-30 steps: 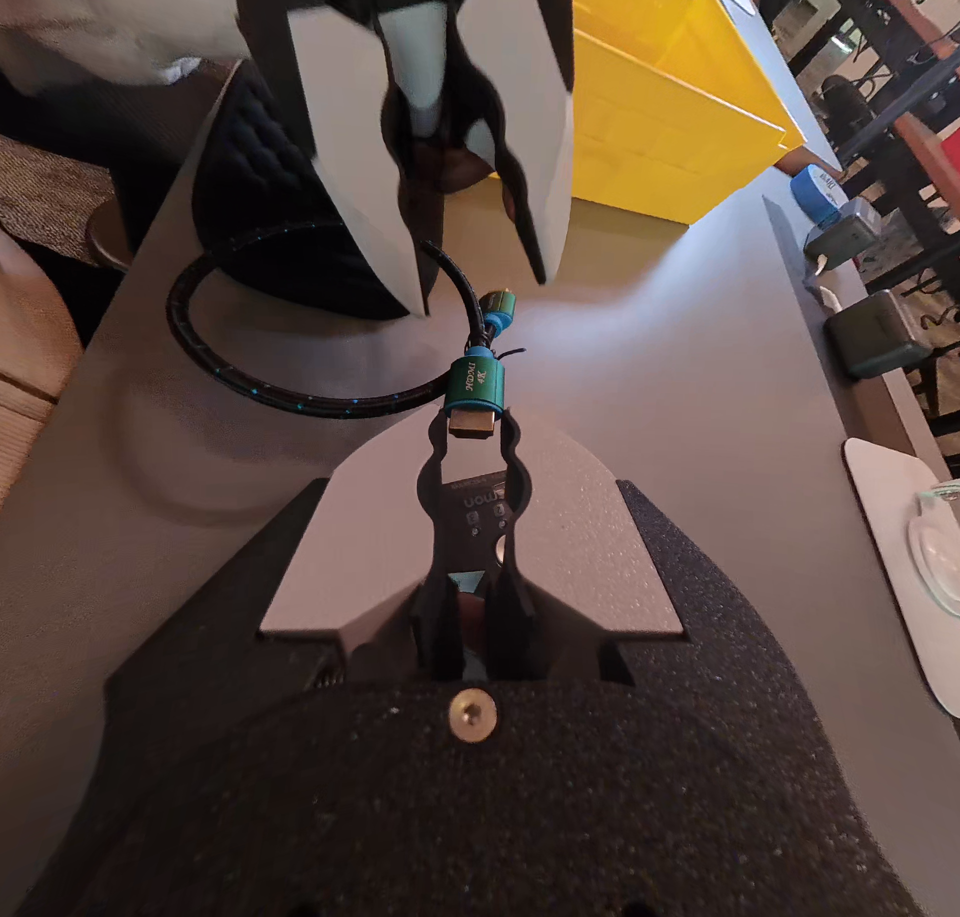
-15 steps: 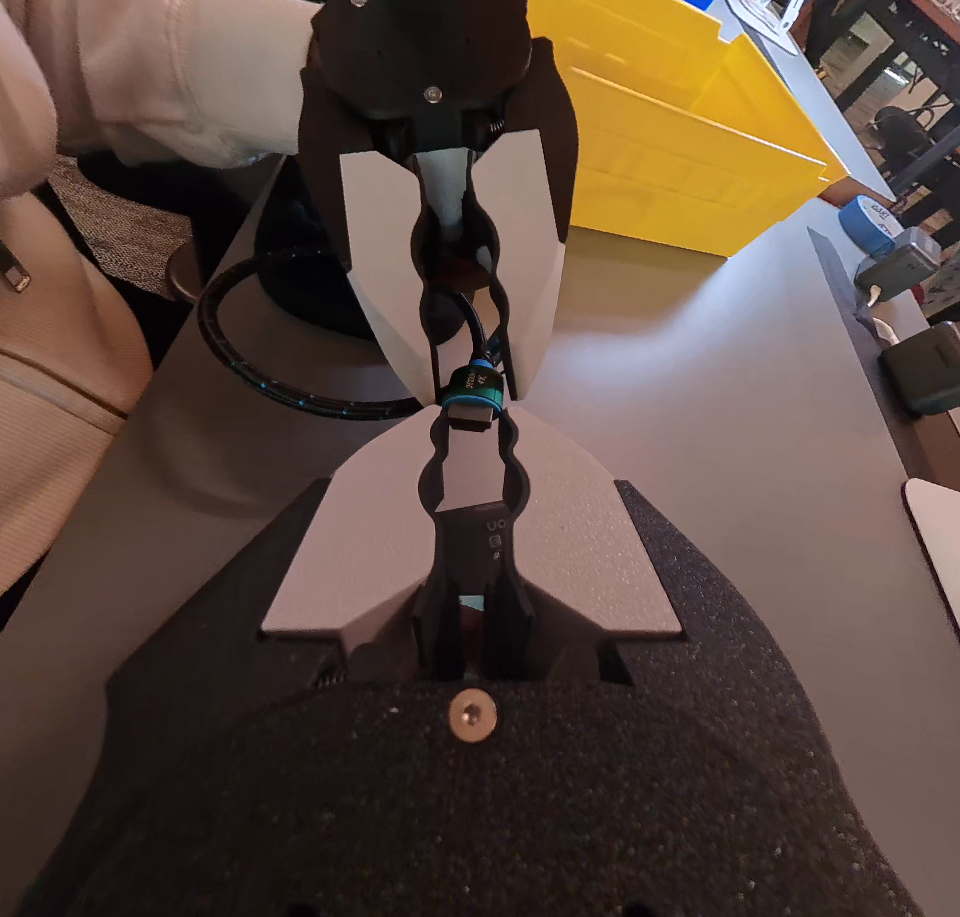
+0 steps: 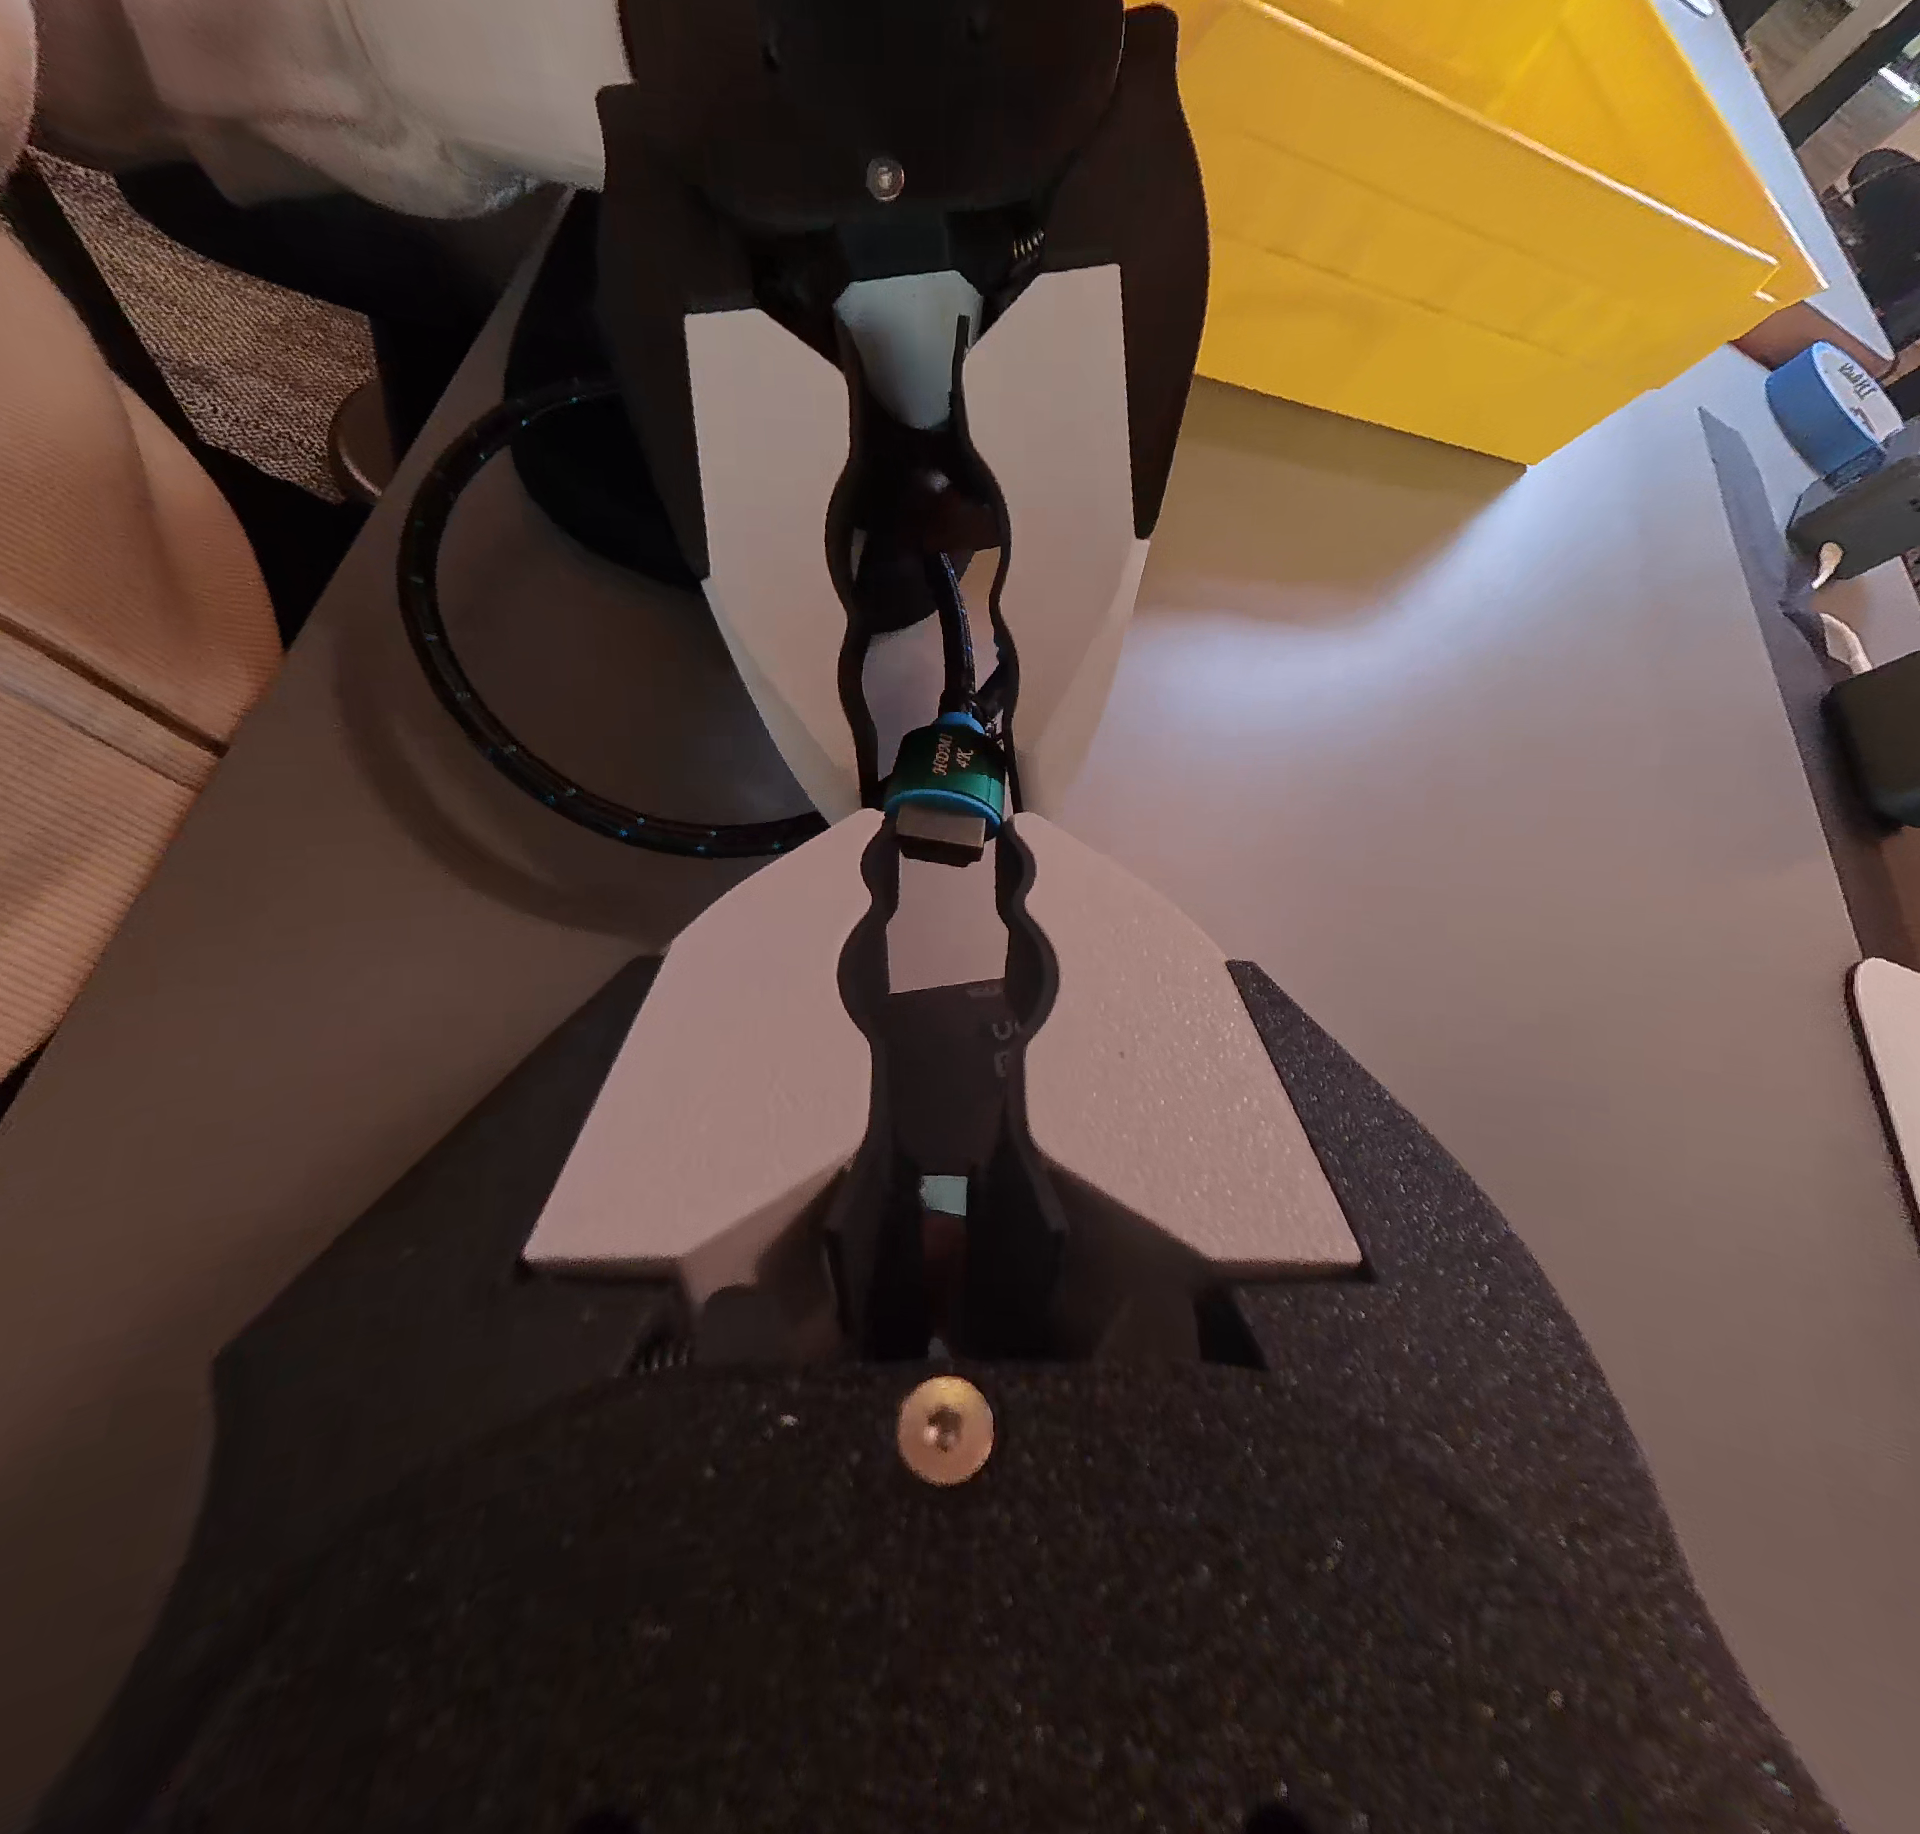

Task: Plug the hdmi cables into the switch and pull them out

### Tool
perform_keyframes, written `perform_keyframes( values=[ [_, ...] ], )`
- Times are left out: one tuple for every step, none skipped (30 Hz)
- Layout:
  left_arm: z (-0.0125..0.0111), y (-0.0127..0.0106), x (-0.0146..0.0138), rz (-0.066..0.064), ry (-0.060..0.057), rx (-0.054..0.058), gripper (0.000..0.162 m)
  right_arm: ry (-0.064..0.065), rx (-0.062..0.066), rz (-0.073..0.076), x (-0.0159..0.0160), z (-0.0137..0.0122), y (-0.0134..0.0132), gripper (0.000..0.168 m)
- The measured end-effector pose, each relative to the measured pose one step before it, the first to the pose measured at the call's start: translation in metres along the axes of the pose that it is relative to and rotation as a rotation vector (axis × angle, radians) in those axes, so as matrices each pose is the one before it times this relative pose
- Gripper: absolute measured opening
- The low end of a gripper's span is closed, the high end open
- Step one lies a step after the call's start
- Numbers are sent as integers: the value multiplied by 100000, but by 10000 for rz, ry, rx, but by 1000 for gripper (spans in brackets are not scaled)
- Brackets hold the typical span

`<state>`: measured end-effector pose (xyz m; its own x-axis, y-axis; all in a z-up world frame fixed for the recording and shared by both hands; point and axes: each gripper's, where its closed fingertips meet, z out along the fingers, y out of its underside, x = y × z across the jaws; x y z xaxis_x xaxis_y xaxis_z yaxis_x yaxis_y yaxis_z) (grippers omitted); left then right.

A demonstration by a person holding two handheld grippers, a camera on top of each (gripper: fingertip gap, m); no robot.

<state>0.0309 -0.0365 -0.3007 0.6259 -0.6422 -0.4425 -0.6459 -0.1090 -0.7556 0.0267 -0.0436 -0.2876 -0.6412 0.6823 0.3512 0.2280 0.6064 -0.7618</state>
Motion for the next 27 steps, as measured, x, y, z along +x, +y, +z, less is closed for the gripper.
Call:
perform_keyframes(
  values=[
    [91,118,42,81,-21,-110,28,-12,-56,-32,-32,52,80,18],
    [84,112,77,64,7,-75,28,-30,-56,-37,-62,39,98,18],
    [55,76,38,32,5,-46,28,-29,-22,-17,-61,48,45,18],
    [12,59,-29,40,-19,-34,26,-28,-34,-15,-67,55,45,18],
    [-13,86,-76,96,-46,-18,21,-31,-36,-22,-79,62,35,18],
    [-12,56,-17,33,-16,54,21,64,-54,-56,33,76,48,18],
    [-53,-21,-2,-22,12,78,21,55,-13,-63,32,40,-22,18],
    [-123,-131,9,-13,19,129,21,-3,76,-17,-34,-38,-158,18],
    [-143,-184,-62,-50,-22,187,21,14,156,38,41,-83,-236,18],
    [-149,-176,-103,-84,-35,178,21,32,180,71,95,-64,-245,18],
    [-123,-138,-104,-79,-34,139,21,20,151,64,90,-35,-217,18],
    [-92,-85,-142,-72,-82,94,21,66,104,29,152,-30,-142,18],
    [-54,-48,-186,-65,-114,55,21,149,58,-60,233,-27,-86,18],
    [-27,-12,-119,-51,-74,25,21,163,27,-141,194,-56,-35,17],
    [-4,43,-37,-27,-23,-14,21,79,-18,-106,69,-80,36,17],
    [29,77,-71,-20,-53,-49,21,70,-95,-9,92,-148,158,17],
    [51,97,-94,-19,-70,-69,21,47,-134,35,118,-246,247,22],
    [59,127,-76,-28,-62,-93,21,30,-163,59,124,-341,335,31],
    [60,144,-121,-52,-77,-101,21,51,-250,79,223,-429,500,38],
    [45,132,-155,-77,-77,-88,21,97,-313,109,331,-519,642,45],
    [32,137,-131,-97,-51,-85,21,60,-350,154,329,-563,741,51],
    [48,172,-171,-114,-64,-114,21,5,-370,189,277,-600,790,56],
    [75,265,-200,-109,-88,-185,21,-24,-371,207,243,-597,794,61],
    [127,383,-176,-68,-70,-277,21,1,-372,185,254,-549,785,64],
    [168,501,-112,-17,-39,-377,21,-6,-373,150,235,-432,799,67],
    [201,545,-79,4,-26,-402,21,-102,-395,122,73,-268,817,71],
    [187,473,-43,-19,3,-358,21,-146,-431,102,4,-90,812,75]
  ],
)
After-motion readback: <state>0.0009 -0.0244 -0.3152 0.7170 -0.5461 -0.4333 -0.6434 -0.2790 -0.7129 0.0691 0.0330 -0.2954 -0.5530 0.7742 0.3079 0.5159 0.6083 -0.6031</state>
